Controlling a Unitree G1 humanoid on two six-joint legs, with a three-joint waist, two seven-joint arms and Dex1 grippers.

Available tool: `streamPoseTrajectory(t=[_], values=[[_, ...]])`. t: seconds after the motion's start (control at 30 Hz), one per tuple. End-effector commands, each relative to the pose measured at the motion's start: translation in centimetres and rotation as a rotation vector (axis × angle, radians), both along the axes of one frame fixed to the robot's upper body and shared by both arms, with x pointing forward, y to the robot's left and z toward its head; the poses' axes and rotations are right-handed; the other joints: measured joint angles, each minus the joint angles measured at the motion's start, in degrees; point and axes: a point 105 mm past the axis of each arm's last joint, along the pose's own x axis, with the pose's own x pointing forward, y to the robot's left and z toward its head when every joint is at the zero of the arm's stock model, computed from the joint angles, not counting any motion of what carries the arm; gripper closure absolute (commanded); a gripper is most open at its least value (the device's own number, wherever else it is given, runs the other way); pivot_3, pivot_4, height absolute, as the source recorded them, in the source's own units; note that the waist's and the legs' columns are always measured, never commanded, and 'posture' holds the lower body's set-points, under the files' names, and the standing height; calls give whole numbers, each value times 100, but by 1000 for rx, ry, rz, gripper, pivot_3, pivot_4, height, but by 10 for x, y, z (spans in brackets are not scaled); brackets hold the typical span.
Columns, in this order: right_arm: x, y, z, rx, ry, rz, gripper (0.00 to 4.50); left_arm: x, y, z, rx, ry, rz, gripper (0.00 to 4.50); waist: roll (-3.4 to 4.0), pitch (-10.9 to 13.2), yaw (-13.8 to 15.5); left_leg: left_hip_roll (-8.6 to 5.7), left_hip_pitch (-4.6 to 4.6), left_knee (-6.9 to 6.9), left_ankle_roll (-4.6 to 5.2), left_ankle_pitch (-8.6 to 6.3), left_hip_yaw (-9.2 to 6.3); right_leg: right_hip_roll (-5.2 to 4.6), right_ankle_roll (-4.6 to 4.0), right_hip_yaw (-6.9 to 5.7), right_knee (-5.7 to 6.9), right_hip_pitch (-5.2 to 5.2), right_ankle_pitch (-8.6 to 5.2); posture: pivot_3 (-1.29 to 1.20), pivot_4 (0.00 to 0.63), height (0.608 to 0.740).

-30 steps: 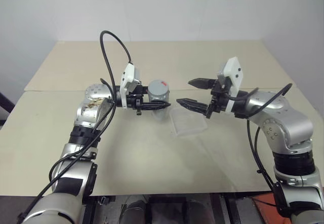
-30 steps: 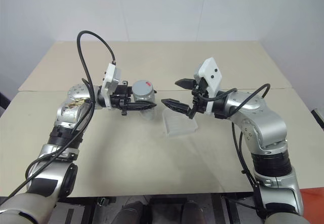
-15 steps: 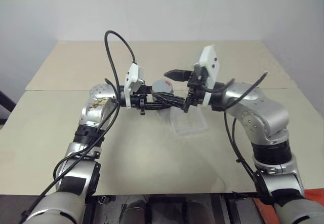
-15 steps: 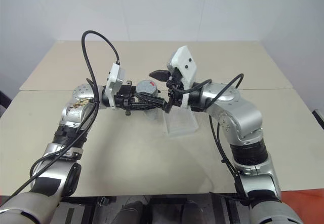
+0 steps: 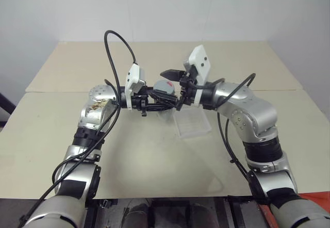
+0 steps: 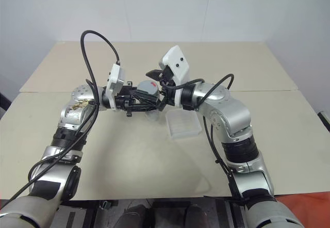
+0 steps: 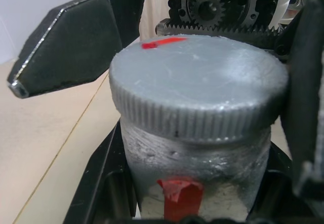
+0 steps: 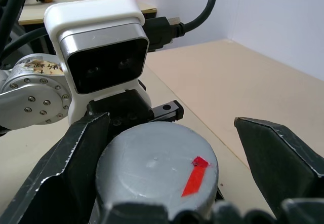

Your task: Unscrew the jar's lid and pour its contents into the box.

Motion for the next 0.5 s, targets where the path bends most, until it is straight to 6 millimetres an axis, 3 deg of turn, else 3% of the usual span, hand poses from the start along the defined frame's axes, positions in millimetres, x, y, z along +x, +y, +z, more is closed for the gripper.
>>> streamPoseTrajectory(t=[0.03, 0.5], values=[[7, -24, 13, 12, -59, -78, 22, -5, 4, 15, -16, -65, -8, 2433, 0, 0, 0, 0, 0, 0, 0, 0, 0, 0, 0, 0, 0, 0, 0, 0, 150, 740], [2, -71, 3, -3, -23, -130, 22, -4, 5, 15, -13, -74, -3, 2433, 0, 0, 17, 0, -1, 0, 1, -1, 0, -1, 0, 0, -3, 2, 0, 0, 150, 740]])
